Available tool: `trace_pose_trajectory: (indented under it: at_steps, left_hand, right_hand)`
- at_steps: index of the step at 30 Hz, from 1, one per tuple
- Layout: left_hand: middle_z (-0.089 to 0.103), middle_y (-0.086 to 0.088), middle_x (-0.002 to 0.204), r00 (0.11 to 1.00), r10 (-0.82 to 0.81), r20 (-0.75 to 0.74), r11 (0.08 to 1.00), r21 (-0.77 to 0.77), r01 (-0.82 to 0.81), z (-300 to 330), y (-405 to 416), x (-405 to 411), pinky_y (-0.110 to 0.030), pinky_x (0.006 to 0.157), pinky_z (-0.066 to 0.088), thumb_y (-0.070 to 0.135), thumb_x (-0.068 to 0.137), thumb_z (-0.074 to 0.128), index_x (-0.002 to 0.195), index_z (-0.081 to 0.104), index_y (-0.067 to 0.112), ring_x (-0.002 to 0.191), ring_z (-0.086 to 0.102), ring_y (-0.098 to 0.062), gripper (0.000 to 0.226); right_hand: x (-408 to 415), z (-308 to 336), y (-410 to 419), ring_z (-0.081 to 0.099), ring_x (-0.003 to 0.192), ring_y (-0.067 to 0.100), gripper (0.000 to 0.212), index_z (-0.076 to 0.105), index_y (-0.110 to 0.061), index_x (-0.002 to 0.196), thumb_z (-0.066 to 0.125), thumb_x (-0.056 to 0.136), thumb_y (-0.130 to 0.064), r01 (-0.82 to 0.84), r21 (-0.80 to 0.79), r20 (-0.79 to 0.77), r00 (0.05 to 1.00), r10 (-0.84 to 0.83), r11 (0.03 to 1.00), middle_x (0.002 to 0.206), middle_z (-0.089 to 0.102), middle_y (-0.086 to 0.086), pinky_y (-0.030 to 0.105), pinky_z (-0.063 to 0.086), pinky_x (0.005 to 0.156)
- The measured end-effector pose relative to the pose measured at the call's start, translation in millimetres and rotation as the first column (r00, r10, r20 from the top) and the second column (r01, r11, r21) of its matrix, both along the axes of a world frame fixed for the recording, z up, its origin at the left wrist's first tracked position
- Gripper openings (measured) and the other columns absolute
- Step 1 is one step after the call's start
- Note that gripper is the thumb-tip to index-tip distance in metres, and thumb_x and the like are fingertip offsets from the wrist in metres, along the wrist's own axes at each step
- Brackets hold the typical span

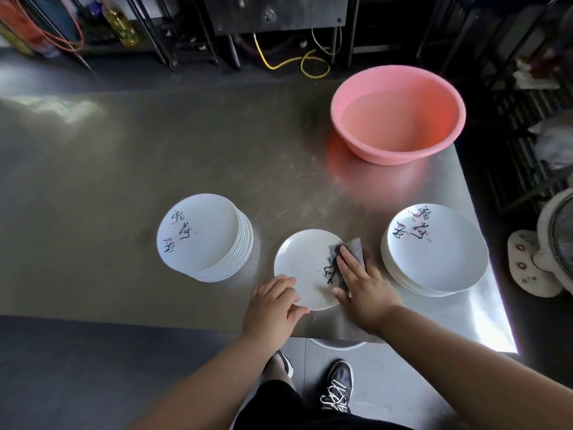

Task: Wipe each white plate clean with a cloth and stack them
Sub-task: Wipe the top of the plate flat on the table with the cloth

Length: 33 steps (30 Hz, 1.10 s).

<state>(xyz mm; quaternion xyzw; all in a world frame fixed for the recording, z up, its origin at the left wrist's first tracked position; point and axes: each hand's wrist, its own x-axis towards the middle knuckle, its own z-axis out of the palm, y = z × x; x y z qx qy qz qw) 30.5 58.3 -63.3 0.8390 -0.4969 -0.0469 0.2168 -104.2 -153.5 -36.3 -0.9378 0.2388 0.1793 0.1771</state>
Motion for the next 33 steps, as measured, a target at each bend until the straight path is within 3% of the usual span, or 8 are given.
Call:
trace_pose_trajectory:
  at_steps: [5, 7, 11, 15, 19, 22, 28, 33]
  left_hand:
    - [0.061, 0.015, 0.096, 0.993, 0.111, -0.028, 0.990, 0.087, -0.108, 2, -13, -20, -0.040, 0.082, 0.042, 0.072, 0.069, 0.073, 0.083, 0.065, 0.031, 0.096, 0.059, -0.016, 0.044]
    - [0.061, 0.015, 0.109, 1.000, 0.025, -0.007, 0.993, 0.114, -0.024, 2, -11, -18, -0.041, 0.088, 0.041, 0.078, 0.069, 0.068, 0.095, 0.067, 0.033, 0.106, 0.059, -0.016, 0.052]
    - [0.054, 0.013, 0.152, 0.997, -0.058, 0.053, 0.990, 0.133, 0.050, 5, 5, 18, -0.043, 0.107, 0.031, 0.067, 0.083, 0.062, 0.121, 0.069, 0.037, 0.142, 0.043, -0.016, 0.049]
    - [0.066, 0.013, 0.138, 0.980, -0.141, 0.137, 0.978, 0.171, 0.116, 3, 6, 36, -0.041, 0.103, 0.033, 0.049, 0.084, 0.075, 0.120, 0.073, 0.035, 0.131, 0.050, -0.016, 0.038]
    - [0.069, 0.012, 0.127, 0.993, -0.084, 0.086, 0.986, 0.150, 0.071, 0, -3, 22, -0.040, 0.100, 0.034, 0.042, 0.078, 0.082, 0.110, 0.076, 0.034, 0.128, 0.054, -0.018, 0.034]
    - [0.069, 0.012, 0.129, 0.996, -0.071, 0.058, 0.989, 0.131, 0.063, 0, -2, 14, -0.041, 0.100, 0.037, 0.042, 0.080, 0.078, 0.111, 0.076, 0.033, 0.128, 0.059, -0.021, 0.033]
    - [0.070, 0.011, 0.126, 0.998, -0.020, 0.064, 0.992, 0.123, 0.012, 2, -5, 3, -0.040, 0.097, 0.039, 0.027, 0.081, 0.085, 0.114, 0.076, 0.035, 0.123, 0.062, -0.022, 0.035]
    - [0.065, 0.016, 0.104, 1.000, -0.003, 0.014, 0.992, 0.125, 0.001, 7, -13, -5, -0.036, 0.088, 0.035, 0.052, 0.082, 0.075, 0.106, 0.076, 0.038, 0.098, 0.063, -0.017, 0.028]
  right_hand:
    - [-46, 3, 55, -0.019, 0.160, 0.034, 0.093, 0.004, -0.021, 0.168, 0.012, 0.095, -0.078, -0.100, 0.047, -0.037, 0.994, 0.101, 0.994, 0.174, -0.015, -0.007, 0.040, -0.008, 0.126]
    - [-56, 1, 55, -0.020, 0.160, 0.030, 0.094, 0.002, -0.024, 0.169, 0.007, 0.093, -0.079, -0.104, 0.078, -0.041, 0.993, 0.108, 0.991, 0.174, -0.017, -0.011, 0.038, -0.006, 0.128]
    - [-29, -3, 9, -0.004, 0.162, 0.026, 0.082, 0.005, -0.030, 0.169, 0.024, 0.100, -0.070, -0.064, 0.027, 0.025, 0.998, 0.063, 0.998, 0.171, -0.020, -0.020, 0.037, 0.006, 0.131]
    - [-2, -3, -21, -0.010, 0.162, 0.022, 0.075, 0.011, -0.031, 0.168, 0.033, 0.105, -0.063, -0.017, 0.043, 0.070, 0.997, 0.014, 0.999, 0.163, -0.025, -0.031, 0.043, 0.015, 0.130]
    - [-16, -1, 27, -0.011, 0.161, 0.034, 0.088, 0.002, -0.020, 0.168, 0.018, 0.099, -0.073, -0.011, 0.009, -0.020, 1.000, 0.011, 1.000, 0.174, -0.018, -0.005, 0.043, 0.000, 0.131]
    - [-37, 3, 51, -0.019, 0.159, 0.035, 0.100, 0.001, -0.018, 0.168, 0.003, 0.089, -0.079, -0.025, 0.085, -0.052, 0.998, 0.030, 0.996, 0.174, -0.017, -0.002, 0.042, -0.010, 0.129]
    - [5, -4, -5, -0.005, 0.162, 0.030, 0.078, 0.006, -0.021, 0.169, 0.031, 0.106, -0.061, 0.044, 0.052, 0.063, 0.997, -0.047, 0.998, 0.168, -0.024, -0.015, 0.040, 0.008, 0.131]
    - [-19, -3, 39, -0.018, 0.159, 0.035, 0.090, 0.000, -0.015, 0.168, 0.018, 0.100, -0.071, 0.002, 0.031, -0.019, 1.000, -0.002, 1.000, 0.173, -0.022, 0.000, 0.040, -0.008, 0.130]
